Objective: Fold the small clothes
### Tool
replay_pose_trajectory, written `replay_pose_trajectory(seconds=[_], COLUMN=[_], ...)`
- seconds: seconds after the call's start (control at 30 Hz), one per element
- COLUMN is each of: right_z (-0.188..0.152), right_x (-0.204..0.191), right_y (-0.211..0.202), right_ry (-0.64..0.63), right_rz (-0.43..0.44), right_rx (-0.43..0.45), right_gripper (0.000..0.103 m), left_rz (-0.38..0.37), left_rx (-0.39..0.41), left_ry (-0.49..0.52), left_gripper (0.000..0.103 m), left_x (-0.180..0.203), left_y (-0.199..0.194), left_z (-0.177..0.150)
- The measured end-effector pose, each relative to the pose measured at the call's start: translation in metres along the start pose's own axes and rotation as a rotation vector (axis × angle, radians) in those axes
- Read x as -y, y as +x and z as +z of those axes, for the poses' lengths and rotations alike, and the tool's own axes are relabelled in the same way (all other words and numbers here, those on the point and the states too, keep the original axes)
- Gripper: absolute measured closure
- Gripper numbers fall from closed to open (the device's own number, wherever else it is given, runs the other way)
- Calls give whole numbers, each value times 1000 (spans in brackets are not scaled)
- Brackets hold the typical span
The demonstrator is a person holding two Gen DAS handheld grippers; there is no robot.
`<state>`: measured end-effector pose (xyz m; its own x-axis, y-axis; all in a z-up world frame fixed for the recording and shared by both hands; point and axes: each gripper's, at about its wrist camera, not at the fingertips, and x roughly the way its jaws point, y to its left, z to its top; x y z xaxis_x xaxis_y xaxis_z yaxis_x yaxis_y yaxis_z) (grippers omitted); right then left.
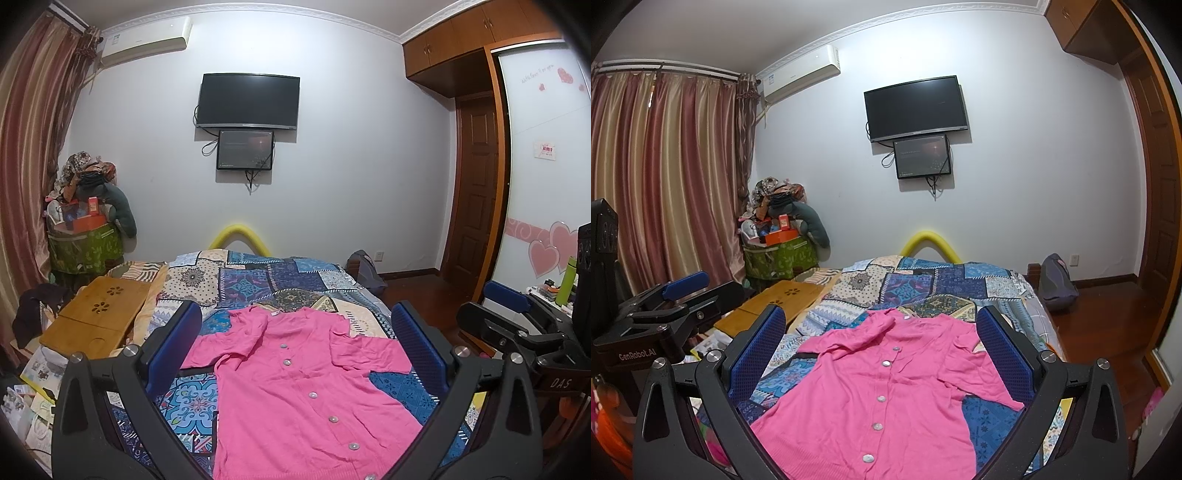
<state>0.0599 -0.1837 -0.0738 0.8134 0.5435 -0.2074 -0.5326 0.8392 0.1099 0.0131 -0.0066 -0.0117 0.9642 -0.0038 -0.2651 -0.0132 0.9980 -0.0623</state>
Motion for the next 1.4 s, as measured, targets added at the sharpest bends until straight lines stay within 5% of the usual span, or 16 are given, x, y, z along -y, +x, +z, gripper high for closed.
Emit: replay_pose_trajectory(seconds=[0.93, 1.23, 1.4], right_z=[3, 11, 10], right_x=[6, 32, 50], right_y=[20, 71, 111], right_ry=[-13, 9, 4], right_rz=[-14, -21, -20], right_rx=[-26, -69, -121], right_gripper=[0, 0, 4], left_rz=[-9, 48, 128], left_rx=[-30, -123, -271], left_ry=[-26, -32, -28], left_gripper=[0, 0, 13], left_x=[-12, -53, -88], left_y=[21, 92, 156], left_z=[4, 1, -17])
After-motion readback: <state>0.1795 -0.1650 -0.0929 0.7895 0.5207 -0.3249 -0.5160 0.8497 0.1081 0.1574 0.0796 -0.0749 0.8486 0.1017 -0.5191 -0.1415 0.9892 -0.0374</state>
